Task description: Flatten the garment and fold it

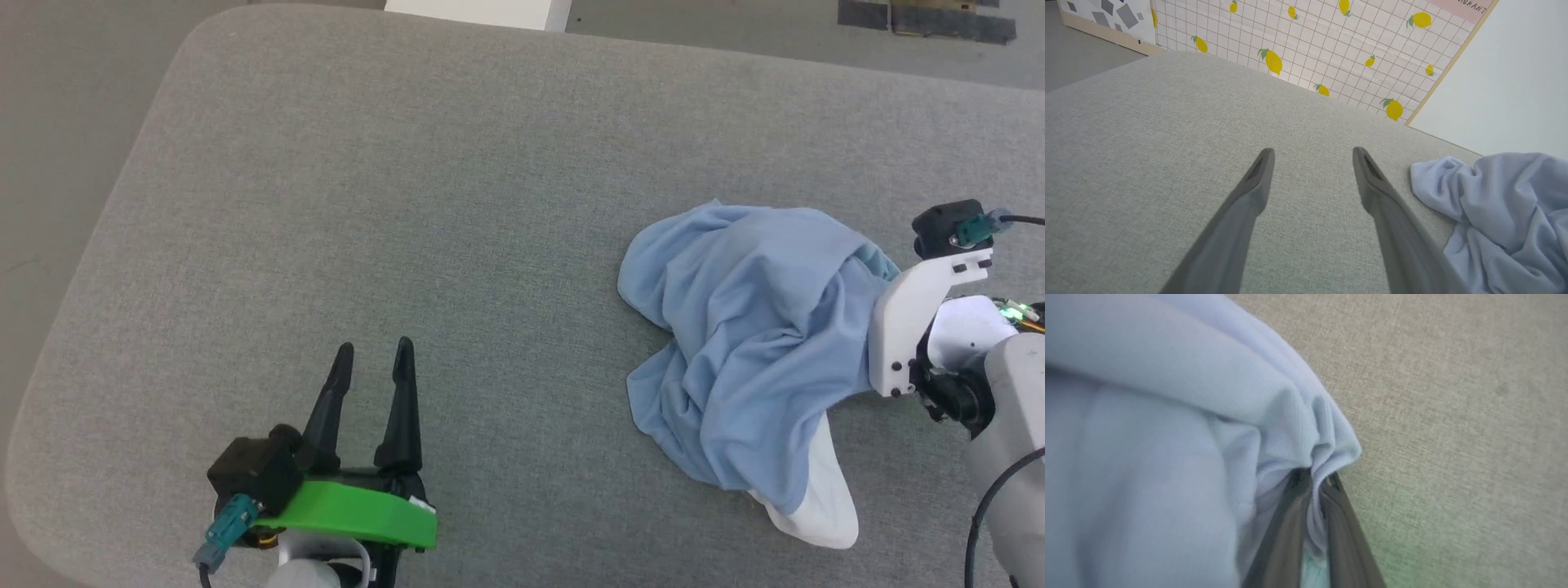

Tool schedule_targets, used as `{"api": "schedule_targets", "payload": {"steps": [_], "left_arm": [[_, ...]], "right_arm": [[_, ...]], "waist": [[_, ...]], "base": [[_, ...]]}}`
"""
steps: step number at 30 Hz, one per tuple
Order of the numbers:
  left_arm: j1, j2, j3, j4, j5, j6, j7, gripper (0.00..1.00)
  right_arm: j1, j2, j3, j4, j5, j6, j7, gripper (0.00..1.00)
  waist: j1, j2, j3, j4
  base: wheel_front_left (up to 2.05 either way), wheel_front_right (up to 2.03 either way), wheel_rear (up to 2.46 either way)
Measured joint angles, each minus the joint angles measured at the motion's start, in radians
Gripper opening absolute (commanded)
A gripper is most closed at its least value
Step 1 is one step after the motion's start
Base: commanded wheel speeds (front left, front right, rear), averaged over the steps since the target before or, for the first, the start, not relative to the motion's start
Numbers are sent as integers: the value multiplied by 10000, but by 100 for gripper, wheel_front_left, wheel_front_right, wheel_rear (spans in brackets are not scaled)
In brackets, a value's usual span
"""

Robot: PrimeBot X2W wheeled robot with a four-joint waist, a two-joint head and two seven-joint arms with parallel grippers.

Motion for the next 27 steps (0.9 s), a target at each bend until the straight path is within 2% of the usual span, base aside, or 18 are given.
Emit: {"api": "schedule_targets", "payload": {"steps": [8,12,17,22,25,27], "left_arm": [[112,-2,171,148,-13,6,0,100],[352,-2,324,151,-12,0,0,100],[680,-4,569,119,6,-10,0,100],[796,-6,577,113,6,-90,0,100],[794,-6,529,134,6,-125,0,100],[792,-6,522,153,8,-176,0,100]], "right_arm": [[-96,169,-360,130,412,2,-744,0],[-235,52,-1283,-324,754,2,-1241,0],[0,-541,-2769,-1452,871,2,-1333,0],[1826,-1053,-4801,-2447,460,0,-1057,0],[3343,-855,-5806,-2704,230,0,-986,0],[4155,-389,-6236,-2792,100,0,-892,0]], "waist": [[0,1,-591,-258],[0,1,-1081,-525],[0,0,-1538,-918],[0,1,-1744,-1279],[0,1,-1702,-1313],[0,1,-1632,-1290]], "base": [[0,0,0],[0,0,0],[0,0,0],[0,0,0],[0,0,0],[0,0,0]]}}
